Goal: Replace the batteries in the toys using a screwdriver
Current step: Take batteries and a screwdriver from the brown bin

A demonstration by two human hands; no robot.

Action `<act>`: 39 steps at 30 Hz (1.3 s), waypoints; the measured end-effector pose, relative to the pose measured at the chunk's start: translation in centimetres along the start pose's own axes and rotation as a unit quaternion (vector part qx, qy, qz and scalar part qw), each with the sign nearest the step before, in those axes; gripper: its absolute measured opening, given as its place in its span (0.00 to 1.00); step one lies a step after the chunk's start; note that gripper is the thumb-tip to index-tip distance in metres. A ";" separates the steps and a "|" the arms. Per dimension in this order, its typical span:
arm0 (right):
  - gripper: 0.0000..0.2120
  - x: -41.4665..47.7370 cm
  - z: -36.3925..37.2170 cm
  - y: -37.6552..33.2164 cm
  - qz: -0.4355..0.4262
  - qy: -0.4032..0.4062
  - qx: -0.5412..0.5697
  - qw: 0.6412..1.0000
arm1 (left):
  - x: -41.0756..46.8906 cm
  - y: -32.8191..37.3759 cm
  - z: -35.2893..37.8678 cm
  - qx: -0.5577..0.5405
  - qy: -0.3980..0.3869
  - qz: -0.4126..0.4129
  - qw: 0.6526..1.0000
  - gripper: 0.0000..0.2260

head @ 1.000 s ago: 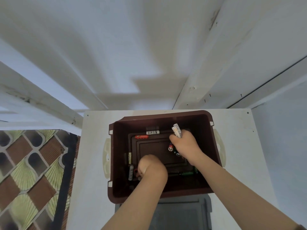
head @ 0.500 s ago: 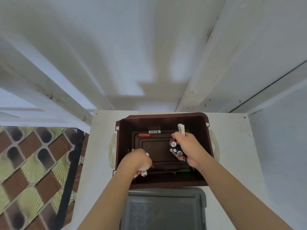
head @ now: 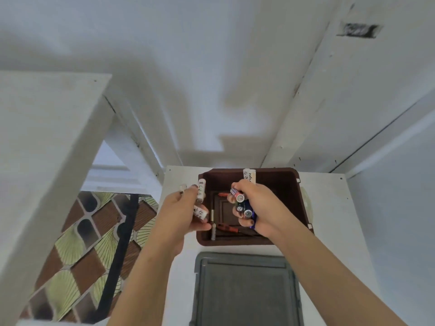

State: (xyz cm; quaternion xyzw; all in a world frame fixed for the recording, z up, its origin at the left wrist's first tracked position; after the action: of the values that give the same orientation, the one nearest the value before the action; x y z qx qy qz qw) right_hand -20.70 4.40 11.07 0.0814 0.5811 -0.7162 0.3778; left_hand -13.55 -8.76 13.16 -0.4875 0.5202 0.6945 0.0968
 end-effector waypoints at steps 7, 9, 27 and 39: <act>0.12 -7.3 10.4 -1.0 -0.036 -0.042 0.003 0.998 | -10.1 3.1 -7.6 -0.103 0.001 0.129 0.986 0.12; 0.12 -9.7 13.7 -0.8 -0.048 -0.054 0.007 0.997 | -12.9 3.4 -10.4 -0.094 -0.002 0.157 0.983 0.13; 0.05 -18.4 35.3 4.7 -0.359 -0.030 -0.202 0.911 | -18.6 0.0 -33.6 0.120 0.210 0.427 0.872 0.13; 0.09 -16.5 37.0 6.8 -0.454 0.020 -0.434 0.778 | -15.5 0.1 -35.3 0.260 0.282 0.468 0.796 0.09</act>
State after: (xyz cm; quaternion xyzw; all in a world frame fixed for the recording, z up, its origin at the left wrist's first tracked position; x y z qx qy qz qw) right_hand 7.20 -21.57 26.52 -0.3499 0.8072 -0.4754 -0.0073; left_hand 14.64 -31.86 25.86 -0.3156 0.8501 0.3253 -0.2682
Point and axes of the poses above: each hand's wrist, its own x-axis towards the middle knuckle, its own z-axis out of the palm, y = z × x, the point moved 5 cm from there along x, towards the middle knuckle, and after that the axes turned 10 degrees about -z, right-handed, at the moved point
